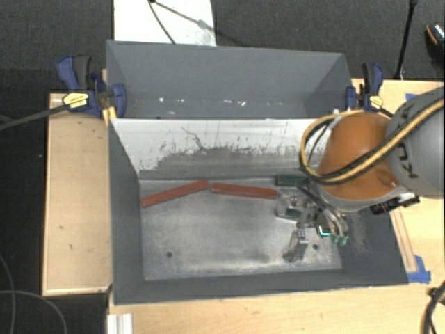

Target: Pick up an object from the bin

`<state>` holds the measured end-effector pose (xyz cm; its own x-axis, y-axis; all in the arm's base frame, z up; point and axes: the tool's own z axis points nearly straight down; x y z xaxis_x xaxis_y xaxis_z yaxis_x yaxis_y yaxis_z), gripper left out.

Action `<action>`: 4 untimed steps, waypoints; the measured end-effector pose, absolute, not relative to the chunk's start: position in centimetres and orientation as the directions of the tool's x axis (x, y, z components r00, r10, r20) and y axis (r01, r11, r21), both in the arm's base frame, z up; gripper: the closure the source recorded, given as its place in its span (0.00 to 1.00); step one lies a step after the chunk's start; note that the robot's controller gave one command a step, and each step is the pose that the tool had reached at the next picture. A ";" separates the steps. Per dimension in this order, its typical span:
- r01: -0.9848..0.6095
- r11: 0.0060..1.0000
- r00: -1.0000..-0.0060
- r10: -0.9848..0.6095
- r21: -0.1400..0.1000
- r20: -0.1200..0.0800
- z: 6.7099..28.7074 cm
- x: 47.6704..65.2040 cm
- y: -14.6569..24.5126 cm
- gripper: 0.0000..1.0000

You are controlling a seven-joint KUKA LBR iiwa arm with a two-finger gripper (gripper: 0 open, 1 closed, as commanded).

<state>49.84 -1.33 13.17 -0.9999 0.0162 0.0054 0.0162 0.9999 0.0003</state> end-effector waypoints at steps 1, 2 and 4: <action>0.107 0.994 -0.994 0.107 -0.001 -0.004 7.4 56.4 -6.8 0.00; 0.103 0.995 -0.995 0.103 0.000 -0.004 7.6 56.3 -6.5 1.00; 0.099 0.995 -0.995 0.099 -0.001 -0.006 7.1 57.4 -9.6 0.00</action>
Offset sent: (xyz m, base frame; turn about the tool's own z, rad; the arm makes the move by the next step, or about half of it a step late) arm 0.0637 -0.0517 -0.0558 0.0813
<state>57.39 -9.60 7.11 -0.9951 0.0986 -0.0063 0.0986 0.9951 -0.0006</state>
